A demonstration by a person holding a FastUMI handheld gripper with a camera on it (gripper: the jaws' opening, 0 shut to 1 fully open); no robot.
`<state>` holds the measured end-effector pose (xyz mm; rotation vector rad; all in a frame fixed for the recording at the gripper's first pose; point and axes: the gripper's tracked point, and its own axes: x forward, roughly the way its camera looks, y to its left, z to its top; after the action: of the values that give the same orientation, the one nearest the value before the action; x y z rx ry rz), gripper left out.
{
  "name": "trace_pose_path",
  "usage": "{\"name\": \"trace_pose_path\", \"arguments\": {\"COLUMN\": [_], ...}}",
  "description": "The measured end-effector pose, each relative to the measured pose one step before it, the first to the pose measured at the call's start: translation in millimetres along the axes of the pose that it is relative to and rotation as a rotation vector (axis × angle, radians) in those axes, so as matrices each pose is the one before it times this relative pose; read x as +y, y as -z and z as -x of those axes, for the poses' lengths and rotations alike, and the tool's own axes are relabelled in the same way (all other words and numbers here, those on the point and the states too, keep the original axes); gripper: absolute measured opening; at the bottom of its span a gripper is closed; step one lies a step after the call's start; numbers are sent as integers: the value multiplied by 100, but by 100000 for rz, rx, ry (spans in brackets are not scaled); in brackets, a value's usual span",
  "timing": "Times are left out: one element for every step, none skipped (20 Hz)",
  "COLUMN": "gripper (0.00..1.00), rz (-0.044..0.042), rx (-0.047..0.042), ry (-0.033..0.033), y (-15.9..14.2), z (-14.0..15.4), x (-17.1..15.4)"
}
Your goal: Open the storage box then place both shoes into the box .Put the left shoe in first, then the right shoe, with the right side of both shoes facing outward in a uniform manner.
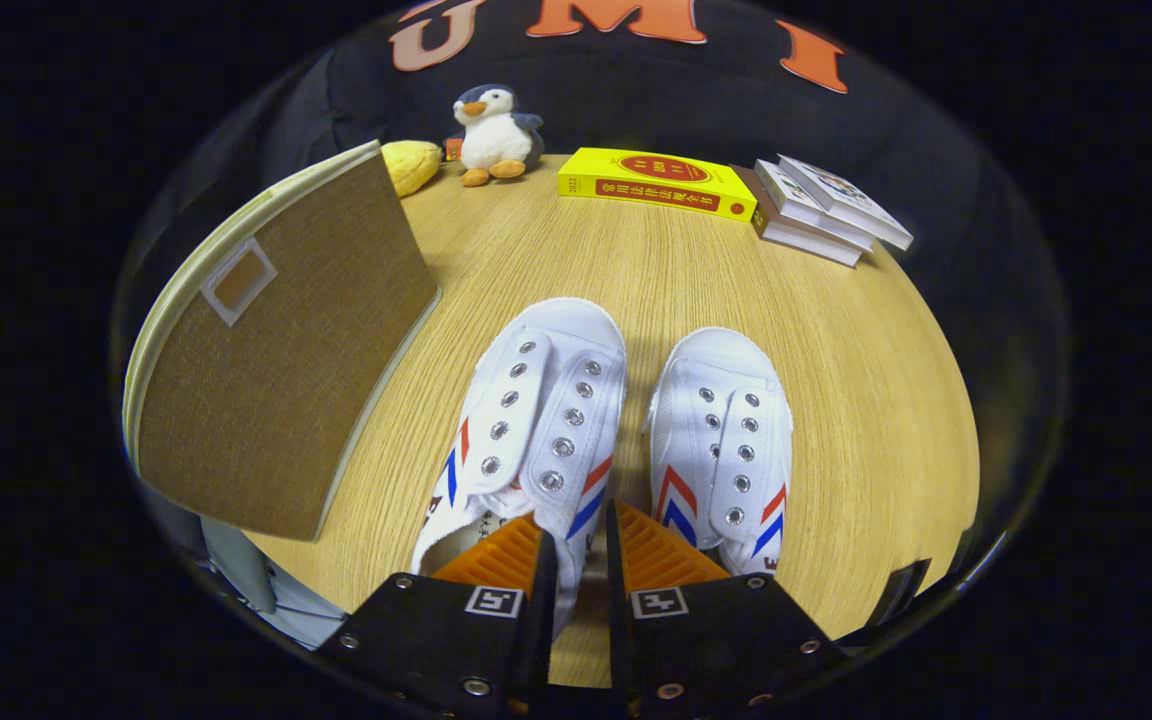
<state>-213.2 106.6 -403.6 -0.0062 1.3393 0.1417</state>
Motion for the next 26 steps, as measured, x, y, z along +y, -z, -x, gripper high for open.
{"name": "trace_pose_path", "arguments": {"gripper": [20, 20, 18, 17, 16, 15, 14, 13, 12, 11, 7, 5, 4, 4, 3, 3, 2, 2, 1, 1, 1, 1, 1, 0, 1, 0], "rz": [-1158, -411, -330, -235, -1023, -2326, -4538, -4416, -3342, -1827, -325, 1468, 675, -1128, -1863, -2032, -1534, -1854, -1545, -2060, -1382, -1072, -581, 260, -924, -1005], "rx": [-1210, -828, -547, 60, 1175, 2054, 2211, 1424, 999, 115, -127, 180, 337, -162, -454, -804, -265, -755, -772, -1861, -2238, -2327, -2130, -1259, -2315, -2114], "ry": [-1138, -1043, -1070, -1087, -1198, -1333, -1152, -589, -52, -1262, -2498, -108, 57, -279, -156, -672, -664, -889, -1376, -1594, -1552, -1274, -1051, -816, -722, -668], "y": [-92, -37, 37, -5, 124, 39, 104, 52, 57, -76, -142, -65, -6, -178, -272, -281, -186, -334, -370, -471, -629, -673, -564, -570, -706, -807], "z": [-215, -43, -90, -76, -60, 38, 5, -57, 28, 164, 196, 244, 159, 183, 97, 181, 150, 164, 68, 306, 247, 338, 282, 218, 307, 394], "x": [67, 69, 126, 48, 103, 75, -34, 7, -23, 254, 648, 317, 9, 227, 36, 187, 158, 150, 240, 346, 409, 361, 452, 366, 407, 485]}}
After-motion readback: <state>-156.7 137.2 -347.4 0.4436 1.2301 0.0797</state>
